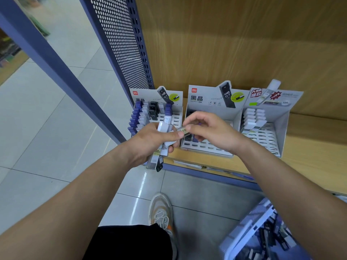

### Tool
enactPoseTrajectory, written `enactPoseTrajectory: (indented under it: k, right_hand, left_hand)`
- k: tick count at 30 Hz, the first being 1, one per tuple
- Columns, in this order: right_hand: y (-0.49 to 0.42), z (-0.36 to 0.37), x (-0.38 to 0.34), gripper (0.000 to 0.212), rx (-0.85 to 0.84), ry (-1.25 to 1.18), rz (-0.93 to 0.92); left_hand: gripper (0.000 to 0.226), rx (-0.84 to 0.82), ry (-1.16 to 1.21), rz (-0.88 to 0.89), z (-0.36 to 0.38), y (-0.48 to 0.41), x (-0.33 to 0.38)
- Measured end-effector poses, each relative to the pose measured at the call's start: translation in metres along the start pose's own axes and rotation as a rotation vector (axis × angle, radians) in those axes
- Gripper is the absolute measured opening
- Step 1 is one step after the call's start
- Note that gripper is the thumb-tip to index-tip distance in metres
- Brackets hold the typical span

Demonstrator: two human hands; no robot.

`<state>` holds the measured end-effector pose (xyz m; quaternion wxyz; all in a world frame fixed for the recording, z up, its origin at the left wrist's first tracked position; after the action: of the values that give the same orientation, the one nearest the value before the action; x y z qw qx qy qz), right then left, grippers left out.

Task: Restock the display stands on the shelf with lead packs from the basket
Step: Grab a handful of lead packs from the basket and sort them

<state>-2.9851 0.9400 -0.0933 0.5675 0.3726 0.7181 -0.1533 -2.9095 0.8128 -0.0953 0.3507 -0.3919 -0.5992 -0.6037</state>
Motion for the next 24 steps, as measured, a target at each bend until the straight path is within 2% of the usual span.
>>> enactPoseTrajectory:
  k: [3, 6, 11, 15, 18, 22, 24]
  right_hand:
    - [-0.001, 0.003, -0.001, 0.012, -0.024, 0.112, -0.035]
    - [0.001, -0.003, 0.000, 0.011, 0.001, 0.007, -0.019]
    - [0.006, -0.010, 0.010, 0.010, 0.010, -0.127, 0.011]
    - [0.010, 0.003, 0.013, 0.010, -0.084, -0.135, 0.034]
    - [0.008, 0.008, 0.021, 0.011, -0.078, -0.214, 0.120]
    - [0.011, 0.012, 0.024, 0.005, -0.079, -0.216, 0.094]
    - [0.013, 0.013, 0.026, 0.022, -0.084, -0.225, 0.094]
  left_hand:
    - [0.028, -0.006, -0.003, -0.015, 0.002, 0.001, -0.001]
    - [0.034, 0.046, -0.004, -0.020, -0.002, 0.002, 0.001]
    - [0.020, 0.172, 0.071, -0.038, -0.019, 0.002, -0.002]
    - [0.020, 0.177, 0.063, -0.014, -0.018, 0.000, 0.000]
    - [0.017, 0.184, 0.051, -0.016, -0.016, 0.000, 0.001]
    - [0.011, 0.188, 0.059, -0.006, -0.015, -0.002, 0.005]
    - [0.010, 0.168, 0.043, 0.013, -0.011, -0.004, 0.008]
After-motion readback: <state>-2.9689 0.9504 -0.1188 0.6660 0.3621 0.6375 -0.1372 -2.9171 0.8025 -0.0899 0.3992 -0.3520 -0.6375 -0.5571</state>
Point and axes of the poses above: each hand's wrist, its own y-axis away from the middle knuckle, its own z-axis out of the palm, x = y × z, the point moved 8 cm from there along -y, towards the middle knuckle, and after that the axes turned 2 degrees about y, right-handed, at the moved point
